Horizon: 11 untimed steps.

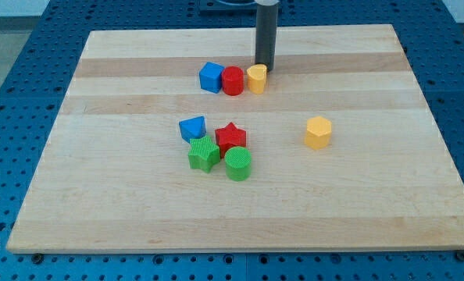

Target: Move the yellow hexagon to the right of the yellow heart

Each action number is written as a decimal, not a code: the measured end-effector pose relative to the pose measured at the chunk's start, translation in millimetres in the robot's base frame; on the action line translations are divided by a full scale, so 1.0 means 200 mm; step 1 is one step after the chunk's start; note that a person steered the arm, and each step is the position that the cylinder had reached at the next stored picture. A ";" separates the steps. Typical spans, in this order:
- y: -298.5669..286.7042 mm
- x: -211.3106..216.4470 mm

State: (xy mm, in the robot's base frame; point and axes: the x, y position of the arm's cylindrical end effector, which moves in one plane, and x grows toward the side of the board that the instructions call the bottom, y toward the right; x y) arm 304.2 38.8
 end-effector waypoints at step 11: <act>0.31 0.84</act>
State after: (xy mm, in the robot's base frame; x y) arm 472.5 101.5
